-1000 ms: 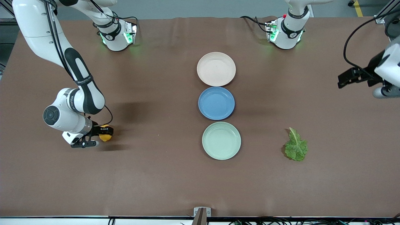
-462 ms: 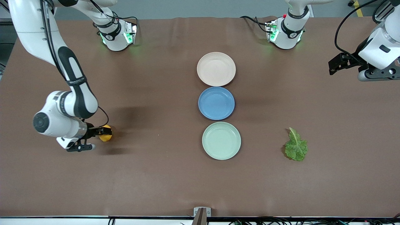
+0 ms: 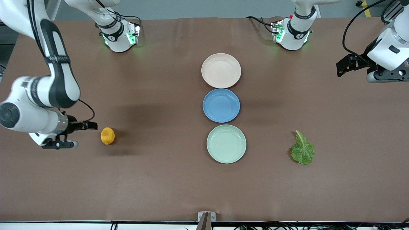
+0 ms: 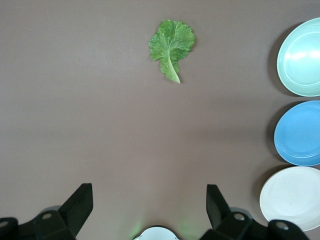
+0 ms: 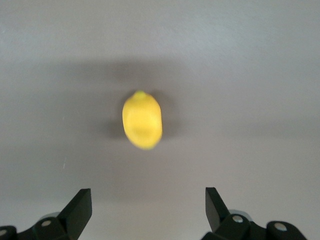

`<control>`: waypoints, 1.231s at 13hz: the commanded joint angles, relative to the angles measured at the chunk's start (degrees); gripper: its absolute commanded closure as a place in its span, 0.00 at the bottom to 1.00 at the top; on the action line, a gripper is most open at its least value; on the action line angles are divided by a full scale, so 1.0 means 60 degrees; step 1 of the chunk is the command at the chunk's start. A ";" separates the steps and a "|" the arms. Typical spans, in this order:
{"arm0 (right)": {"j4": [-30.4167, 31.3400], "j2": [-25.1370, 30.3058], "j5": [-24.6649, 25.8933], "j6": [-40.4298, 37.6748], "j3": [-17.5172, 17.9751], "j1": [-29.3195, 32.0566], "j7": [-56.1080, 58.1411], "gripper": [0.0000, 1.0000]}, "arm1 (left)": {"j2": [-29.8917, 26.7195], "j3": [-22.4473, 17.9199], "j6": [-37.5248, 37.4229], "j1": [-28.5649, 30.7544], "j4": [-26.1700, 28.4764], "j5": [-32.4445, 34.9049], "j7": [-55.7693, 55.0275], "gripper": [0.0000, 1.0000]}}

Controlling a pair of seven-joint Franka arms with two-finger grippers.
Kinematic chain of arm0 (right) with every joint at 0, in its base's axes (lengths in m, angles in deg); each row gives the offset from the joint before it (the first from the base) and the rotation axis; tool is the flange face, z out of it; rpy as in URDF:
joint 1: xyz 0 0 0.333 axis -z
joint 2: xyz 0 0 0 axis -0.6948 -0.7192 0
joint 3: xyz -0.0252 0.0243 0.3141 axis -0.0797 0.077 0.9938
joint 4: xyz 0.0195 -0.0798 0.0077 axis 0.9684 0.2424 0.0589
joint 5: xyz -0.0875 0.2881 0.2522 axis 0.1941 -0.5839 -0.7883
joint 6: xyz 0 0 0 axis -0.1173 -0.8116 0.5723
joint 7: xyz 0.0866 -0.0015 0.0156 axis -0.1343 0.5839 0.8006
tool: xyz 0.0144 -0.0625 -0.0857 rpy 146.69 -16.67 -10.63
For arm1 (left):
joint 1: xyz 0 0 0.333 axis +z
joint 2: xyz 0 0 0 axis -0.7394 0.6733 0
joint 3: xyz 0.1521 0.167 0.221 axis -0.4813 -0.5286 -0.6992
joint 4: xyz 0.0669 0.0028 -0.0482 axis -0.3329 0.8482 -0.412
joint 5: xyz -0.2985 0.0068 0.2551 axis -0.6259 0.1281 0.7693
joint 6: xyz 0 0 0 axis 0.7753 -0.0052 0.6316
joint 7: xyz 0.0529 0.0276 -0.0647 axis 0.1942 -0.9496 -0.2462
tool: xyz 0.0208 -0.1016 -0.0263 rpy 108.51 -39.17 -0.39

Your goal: Pick lemon and lettuce from plates

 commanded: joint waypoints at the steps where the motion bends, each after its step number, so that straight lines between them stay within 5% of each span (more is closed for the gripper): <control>1: -0.1297 0.0281 0.0258 -0.1999 0.0048 0.0108 -0.0193 0.00 | -0.0106 0.0008 0.0165 0.0090 0.0053 -0.0173 0.0174 0.00; 8: -0.3235 0.0179 0.0243 -0.3003 0.0004 0.0299 -0.0237 0.00 | -0.0106 0.0008 0.0165 0.0031 -0.0006 -0.0569 0.0013 0.00; 14: -0.3194 0.0529 0.0170 -0.3589 0.0033 0.0387 -0.0280 0.00 | -0.0150 0.0037 0.0150 0.0016 -0.0006 -0.0496 -0.0002 0.00; 16: -0.2451 0.1156 0.0170 -0.3270 0.0033 0.0460 -0.0280 0.00 | -0.0150 0.0037 0.0136 0.0016 -0.0006 -0.0496 0.0013 0.00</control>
